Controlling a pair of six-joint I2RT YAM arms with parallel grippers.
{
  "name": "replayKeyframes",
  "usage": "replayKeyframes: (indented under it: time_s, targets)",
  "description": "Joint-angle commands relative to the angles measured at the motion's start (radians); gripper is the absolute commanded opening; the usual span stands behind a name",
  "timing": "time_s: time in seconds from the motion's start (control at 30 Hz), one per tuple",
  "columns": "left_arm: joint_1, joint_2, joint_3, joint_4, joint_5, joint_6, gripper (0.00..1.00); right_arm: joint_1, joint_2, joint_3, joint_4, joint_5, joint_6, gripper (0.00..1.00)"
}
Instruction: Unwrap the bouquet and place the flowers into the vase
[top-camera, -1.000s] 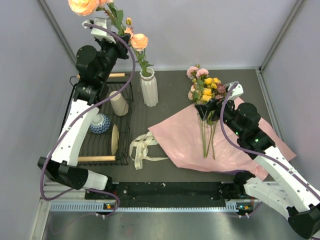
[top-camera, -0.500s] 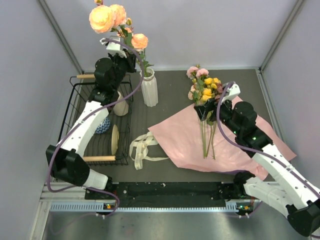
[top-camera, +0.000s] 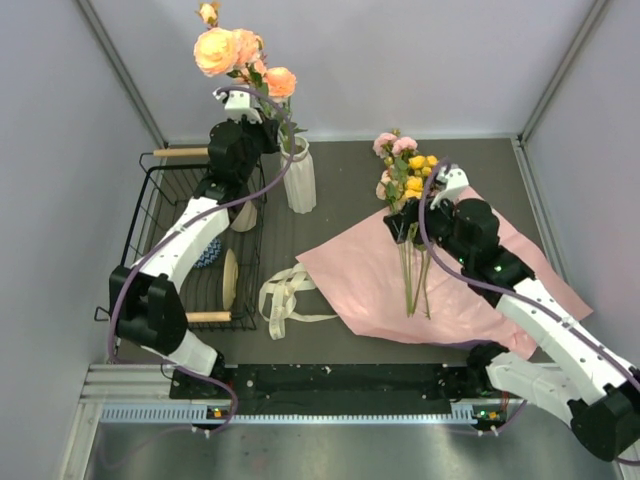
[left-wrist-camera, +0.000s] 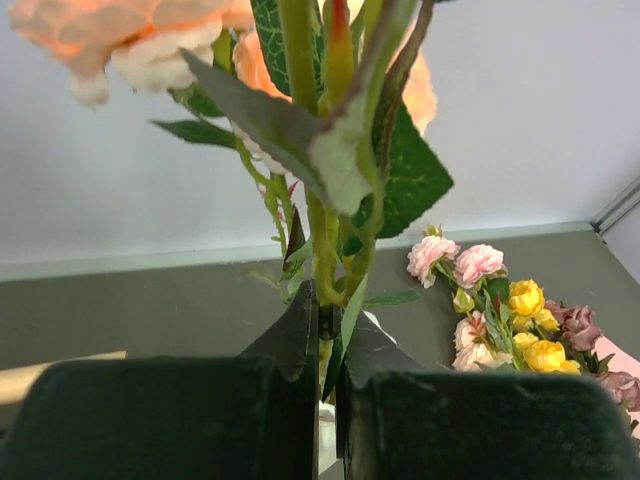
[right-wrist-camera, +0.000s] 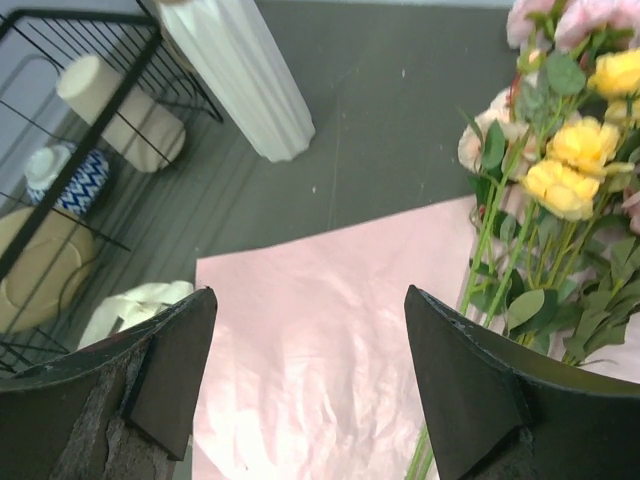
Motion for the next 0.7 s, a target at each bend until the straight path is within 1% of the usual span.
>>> replayKeyframes:
  time_s: [0.0,0.03,0.1,0.13,0.17,0.2,0.37,0.4,0.5,0.53,0.63,0.67]
  targets:
    - [0.005,0.014,0.006,0.009,-0.037,-0.036,0.0,0.008,0.079,0.066,-0.067,0.015,0.019,0.77]
    - [0.005,0.016,0.009,0.003,-0.043,-0.039,0.0,0.008,0.095,0.073,-0.08,0.045,0.024,0.77]
    - [0.005,0.019,0.012,-0.015,-0.048,-0.039,0.02,0.006,0.15,0.103,-0.125,0.059,0.027,0.77]
    - [0.005,0.019,0.013,-0.022,-0.052,-0.042,0.04,0.003,0.167,0.112,-0.138,0.074,0.031,0.77]
    - [0.005,0.02,0.016,-0.029,-0.06,-0.044,0.12,0.003,0.185,0.127,-0.153,0.079,0.033,0.77]
    - [0.005,0.02,0.018,-0.046,-0.065,-0.048,0.16,0.0,0.213,0.135,-0.164,0.081,0.036,0.76]
    - [0.005,0.032,0.058,-0.123,-0.077,-0.066,0.23,-0.015,0.251,0.149,-0.186,0.07,0.053,0.76]
    - [0.005,0.032,0.061,-0.135,-0.086,-0.07,0.29,-0.015,0.254,0.149,-0.186,0.07,0.054,0.76]
    - [0.005,0.02,0.069,-0.166,-0.089,-0.074,0.39,-0.025,0.263,0.149,-0.196,0.074,0.056,0.76]
    - [0.005,0.016,0.072,-0.173,-0.091,-0.074,0.46,-0.029,0.268,0.149,-0.199,0.078,0.059,0.76]
    - [0.005,-0.007,0.081,-0.216,-0.102,-0.088,0.56,-0.049,0.291,0.15,-0.219,0.078,0.064,0.76]
    - [0.005,-0.013,0.082,-0.238,-0.105,-0.094,0.58,-0.057,0.306,0.153,-0.225,0.079,0.065,0.76]
